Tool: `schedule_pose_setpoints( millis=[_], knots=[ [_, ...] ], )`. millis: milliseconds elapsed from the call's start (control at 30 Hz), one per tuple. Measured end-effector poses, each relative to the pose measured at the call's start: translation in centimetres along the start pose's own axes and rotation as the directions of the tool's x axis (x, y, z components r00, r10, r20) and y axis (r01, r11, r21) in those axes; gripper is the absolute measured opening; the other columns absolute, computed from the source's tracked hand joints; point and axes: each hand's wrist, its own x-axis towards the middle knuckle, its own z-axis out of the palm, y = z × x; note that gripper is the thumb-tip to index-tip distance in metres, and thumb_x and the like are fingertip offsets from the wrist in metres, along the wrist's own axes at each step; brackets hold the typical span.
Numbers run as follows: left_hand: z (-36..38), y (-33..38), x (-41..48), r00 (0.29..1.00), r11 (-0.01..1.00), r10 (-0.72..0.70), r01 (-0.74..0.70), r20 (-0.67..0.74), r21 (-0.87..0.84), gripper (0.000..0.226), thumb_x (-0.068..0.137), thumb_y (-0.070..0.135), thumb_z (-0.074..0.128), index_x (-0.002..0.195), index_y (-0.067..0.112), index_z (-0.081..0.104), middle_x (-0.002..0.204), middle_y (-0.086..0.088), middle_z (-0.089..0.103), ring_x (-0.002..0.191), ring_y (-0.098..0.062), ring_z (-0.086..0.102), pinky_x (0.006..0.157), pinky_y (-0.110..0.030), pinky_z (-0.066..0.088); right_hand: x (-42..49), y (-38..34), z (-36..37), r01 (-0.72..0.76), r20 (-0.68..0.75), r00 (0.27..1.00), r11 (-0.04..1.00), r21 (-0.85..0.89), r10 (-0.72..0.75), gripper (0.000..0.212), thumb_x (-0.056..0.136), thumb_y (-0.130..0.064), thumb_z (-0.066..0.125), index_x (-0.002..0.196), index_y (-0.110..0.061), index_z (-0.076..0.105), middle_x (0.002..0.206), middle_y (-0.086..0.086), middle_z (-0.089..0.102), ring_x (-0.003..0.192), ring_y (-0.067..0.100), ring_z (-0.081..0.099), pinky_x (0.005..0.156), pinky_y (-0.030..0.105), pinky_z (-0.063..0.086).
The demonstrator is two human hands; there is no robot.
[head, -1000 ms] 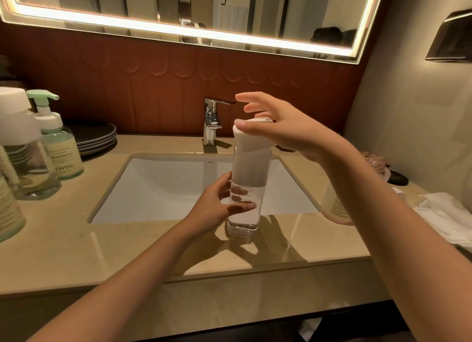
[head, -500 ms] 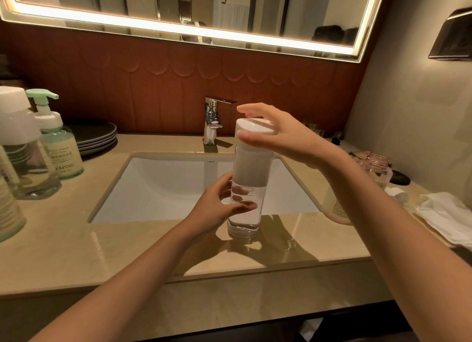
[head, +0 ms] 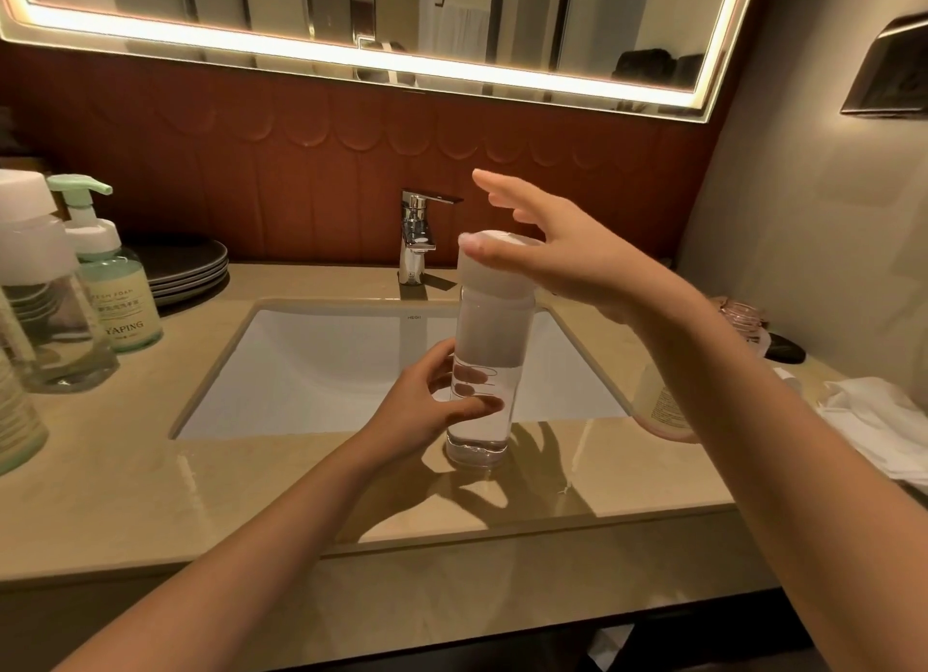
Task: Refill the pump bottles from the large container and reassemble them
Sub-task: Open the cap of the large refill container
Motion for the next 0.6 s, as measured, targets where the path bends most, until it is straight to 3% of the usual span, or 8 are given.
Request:
schedule_pose_setpoints(
  millis=[167,267,367,433,500,600],
  knots=[
    [0.1,0.2,-0.1,1.000,1.000,0.011,-0.011,0.011,-0.002,0.067,0.062,0.038,0.072,0.123,0.031,0.045,0.118,0.001,0.059,0.115,-0.020,0.053,0.100,-0.042,0.044,0.7,0.3,1.0,-0.070,-0.115,0.993,0.915,-0.397,0.026,0.082,0.073,-0.070,0.054,0.139,-0.027,0.036,0.141,0.005,0.036,0.124,0.021,0.040,0.090,0.030,0.039],
    [0.1,0.0,0.0,1.000,1.000,0.017,-0.017,0.005,0.007,0.070,0.063,0.038,0.073,0.126,0.029,0.045,0.119,0.001,0.059,0.115,-0.019,0.053,0.100,-0.041,0.044,0.7,0.7,1.2,-0.037,-0.089,0.996,0.926,-0.375,0.003,0.070,0.076,-0.064,0.057,0.133,-0.025,0.045,0.137,0.002,0.046,0.122,0.020,0.043,0.091,0.031,0.039],
    [0.0,-0.2,0.1,1.000,1.000,0.019,-0.019,0.002,0.014,0.073,0.063,0.038,0.075,0.128,0.028,0.046,0.118,0.001,0.060,0.114,-0.019,0.054,0.101,-0.041,0.044,0.4,0.7,0.6,-0.008,0.020,1.000,0.988,-0.153,0.011,0.066,0.081,-0.048,0.064,0.139,-0.031,0.037,0.146,-0.005,0.038,0.133,0.016,0.035,0.099,0.029,0.033],
    [-0.1,-0.3,0.1,1.000,1.000,0.020,-0.020,-0.004,0.017,0.067,0.067,0.031,0.077,0.127,0.027,0.047,0.114,0.002,0.062,0.112,-0.019,0.055,0.100,-0.040,0.044,0.3,0.4,0.2,-0.025,0.055,0.998,0.997,-0.076,0.029,0.073,0.078,-0.051,0.064,0.142,-0.035,0.031,0.150,-0.007,0.030,0.138,0.017,0.026,0.107,0.038,0.029],
    [0.0,-0.5,0.3,1.000,0.999,0.026,-0.026,-0.003,0.019,0.061,0.070,0.026,0.076,0.124,0.029,0.047,0.112,0.003,0.062,0.110,-0.018,0.055,0.099,-0.038,0.045,0.2,0.1,0.2,-0.032,0.007,0.999,0.985,-0.172,0.034,0.077,0.077,-0.059,0.058,0.144,-0.035,0.027,0.152,-0.004,0.024,0.140,0.022,0.019,0.109,0.046,0.025],
    [0.0,-0.4,0.3,1.000,1.000,0.023,-0.023,0.004,0.008,0.051,0.068,0.029,0.076,0.111,0.038,0.049,0.108,0.006,0.062,0.107,-0.015,0.056,0.090,-0.027,0.047,0.4,0.0,0.7,-0.065,-0.105,0.994,0.935,-0.348,0.030,0.076,0.078,-0.067,0.049,0.141,-0.029,0.032,0.146,0.005,0.031,0.131,0.023,0.031,0.100,0.038,0.035]
  ],
)
